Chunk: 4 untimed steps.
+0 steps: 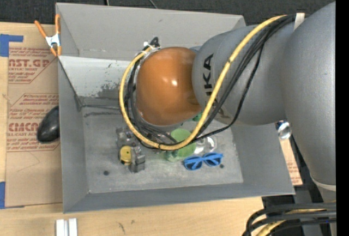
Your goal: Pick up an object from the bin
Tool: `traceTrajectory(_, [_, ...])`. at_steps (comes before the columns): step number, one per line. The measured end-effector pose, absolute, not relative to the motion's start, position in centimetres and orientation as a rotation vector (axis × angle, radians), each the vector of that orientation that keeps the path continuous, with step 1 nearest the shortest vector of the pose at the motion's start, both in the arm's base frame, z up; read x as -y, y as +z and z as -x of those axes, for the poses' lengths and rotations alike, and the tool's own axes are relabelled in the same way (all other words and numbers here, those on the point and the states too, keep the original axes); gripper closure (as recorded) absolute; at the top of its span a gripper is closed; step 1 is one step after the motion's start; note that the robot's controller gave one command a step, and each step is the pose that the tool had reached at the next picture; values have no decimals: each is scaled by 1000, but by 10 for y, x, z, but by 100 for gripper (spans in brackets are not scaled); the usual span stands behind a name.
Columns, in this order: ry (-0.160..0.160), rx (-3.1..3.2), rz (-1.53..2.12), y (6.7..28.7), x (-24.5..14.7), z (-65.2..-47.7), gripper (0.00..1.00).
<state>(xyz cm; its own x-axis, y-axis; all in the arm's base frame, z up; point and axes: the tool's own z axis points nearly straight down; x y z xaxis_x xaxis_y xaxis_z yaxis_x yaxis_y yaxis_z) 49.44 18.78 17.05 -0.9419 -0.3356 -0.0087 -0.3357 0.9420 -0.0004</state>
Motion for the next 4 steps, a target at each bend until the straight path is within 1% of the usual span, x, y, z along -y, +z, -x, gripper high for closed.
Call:
traceTrajectory(1, [2,-3095,535,166,-188,-492,0])
traceTrajectory(2, [0,-2994,933,69,-218,-486,0])
traceTrajectory(3, [1,-2982,967,71,-239,-488,0])
traceTrajectory(4, [3,-2988,966,70,-239,-486,100])
